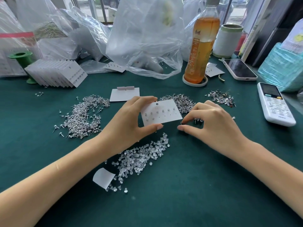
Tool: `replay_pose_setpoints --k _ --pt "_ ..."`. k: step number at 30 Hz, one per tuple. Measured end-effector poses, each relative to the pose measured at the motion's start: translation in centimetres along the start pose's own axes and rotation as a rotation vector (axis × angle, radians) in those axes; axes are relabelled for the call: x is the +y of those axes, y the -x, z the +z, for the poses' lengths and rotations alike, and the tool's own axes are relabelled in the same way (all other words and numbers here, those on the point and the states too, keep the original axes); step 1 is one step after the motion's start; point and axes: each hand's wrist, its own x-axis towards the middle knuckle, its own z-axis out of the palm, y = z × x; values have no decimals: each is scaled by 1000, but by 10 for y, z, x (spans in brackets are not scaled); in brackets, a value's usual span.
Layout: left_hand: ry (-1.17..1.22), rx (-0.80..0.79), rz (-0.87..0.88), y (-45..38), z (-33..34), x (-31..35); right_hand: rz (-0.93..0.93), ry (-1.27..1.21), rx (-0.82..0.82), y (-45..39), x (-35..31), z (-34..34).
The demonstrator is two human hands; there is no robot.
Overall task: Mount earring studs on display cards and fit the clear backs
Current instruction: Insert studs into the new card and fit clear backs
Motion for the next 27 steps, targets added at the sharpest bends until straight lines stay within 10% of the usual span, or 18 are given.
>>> replay_pose_setpoints --k 10,27 --pt "37 33 59 2 2 1 -31 -226 291 2 -10 -8" --pt "73 48 150 9 8 18 -367 -147 268 8 -25 5"
